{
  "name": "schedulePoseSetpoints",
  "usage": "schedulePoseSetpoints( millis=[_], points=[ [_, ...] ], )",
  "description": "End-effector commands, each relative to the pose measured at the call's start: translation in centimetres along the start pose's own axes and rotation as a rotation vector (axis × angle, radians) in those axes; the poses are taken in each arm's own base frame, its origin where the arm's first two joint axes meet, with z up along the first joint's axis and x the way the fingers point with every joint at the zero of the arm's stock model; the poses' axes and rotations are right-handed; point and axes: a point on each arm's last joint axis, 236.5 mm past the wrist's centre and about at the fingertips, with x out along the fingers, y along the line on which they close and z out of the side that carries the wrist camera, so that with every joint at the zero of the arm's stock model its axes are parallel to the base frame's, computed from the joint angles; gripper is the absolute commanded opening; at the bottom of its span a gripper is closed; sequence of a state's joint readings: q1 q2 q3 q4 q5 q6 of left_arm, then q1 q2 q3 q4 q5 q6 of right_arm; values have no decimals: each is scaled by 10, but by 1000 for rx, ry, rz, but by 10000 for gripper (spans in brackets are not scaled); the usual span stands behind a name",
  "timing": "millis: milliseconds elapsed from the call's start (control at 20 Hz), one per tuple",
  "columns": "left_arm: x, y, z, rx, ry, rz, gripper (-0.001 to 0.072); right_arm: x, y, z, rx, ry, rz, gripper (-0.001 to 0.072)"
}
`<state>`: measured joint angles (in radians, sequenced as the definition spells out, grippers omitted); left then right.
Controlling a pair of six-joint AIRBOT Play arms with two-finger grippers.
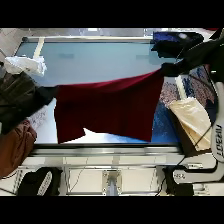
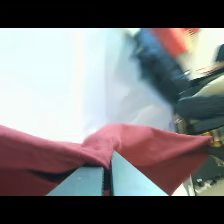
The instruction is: Fold the shirts.
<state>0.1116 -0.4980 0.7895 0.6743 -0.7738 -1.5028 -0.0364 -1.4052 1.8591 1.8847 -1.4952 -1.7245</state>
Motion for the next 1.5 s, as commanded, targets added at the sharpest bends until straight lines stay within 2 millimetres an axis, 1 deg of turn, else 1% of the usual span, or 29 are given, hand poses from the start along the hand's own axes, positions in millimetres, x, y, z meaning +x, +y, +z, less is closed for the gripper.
schedulePoseSetpoints(
  millis=[0,50,150,250,300,350,400,450,500,550,650,700,750,800,900,950,1050,1150,1250,1300,1350,1400,1450],
  points=[
    [-71,-71,45,235,-133,-39,11,-155,52,-13,-133,-203,-34,10],
    [-91,-86,58,303,-192,-16,11,-196,66,-19,-164,-299,-50,11],
    [-131,-111,74,469,-258,86,11,-265,92,-43,-206,-468,-75,10],
    [-169,-129,93,610,-329,208,11,-312,109,-66,-240,-595,-98,10],
    [-188,-136,109,666,-385,270,10,-330,114,-72,-249,-652,-112,9],
    [-199,-138,122,699,-416,326,10,-339,112,-75,-246,-682,-134,9],
    [-199,-133,133,708,-406,368,10,-339,106,-75,-236,-679,-156,9],
    [-187,-123,137,691,-352,382,10,-332,99,-71,-224,-657,-171,9],
    [-165,-105,137,670,-265,380,10,-317,90,-64,-208,-613,-178,9],
    [-140,-88,138,655,-182,370,11,-297,81,-57,-191,-558,-178,9],
    [-85,-52,145,605,-47,324,11,-238,59,-42,-150,-403,-161,9],
    [-55,-30,146,572,27,295,11,-203,47,-36,-126,-316,-148,8],
    [-26,-8,145,528,92,268,11,-160,32,-32,-97,-211,-132,9],
    [2,17,141,480,158,241,11,-122,19,-30,-72,-123,-119,9],
    [52,71,133,409,252,236,10,-41,-7,-25,-21,14,-98,9],
    [78,100,129,380,283,247,11,0,-19,-20,4,52,-83,9],
    [131,146,112,361,329,251,11,74,-30,-11,61,90,-23,9],
    [177,182,90,327,355,262,12,142,-41,-8,111,104,2,10],
    [218,215,68,327,354,282,12,193,-50,-2,142,74,-10,11],
    [234,230,63,320,337,299,12,212,-52,5,159,36,-16,11],
    [247,240,56,317,326,310,12,226,-53,16,187,-16,-23,11],
    [255,247,51,315,321,317,13,232,-52,29,212,-75,-27,23],
    [260,251,48,315,316,321,59,233,-49,42,225,-129,-28,89]
  ],
)
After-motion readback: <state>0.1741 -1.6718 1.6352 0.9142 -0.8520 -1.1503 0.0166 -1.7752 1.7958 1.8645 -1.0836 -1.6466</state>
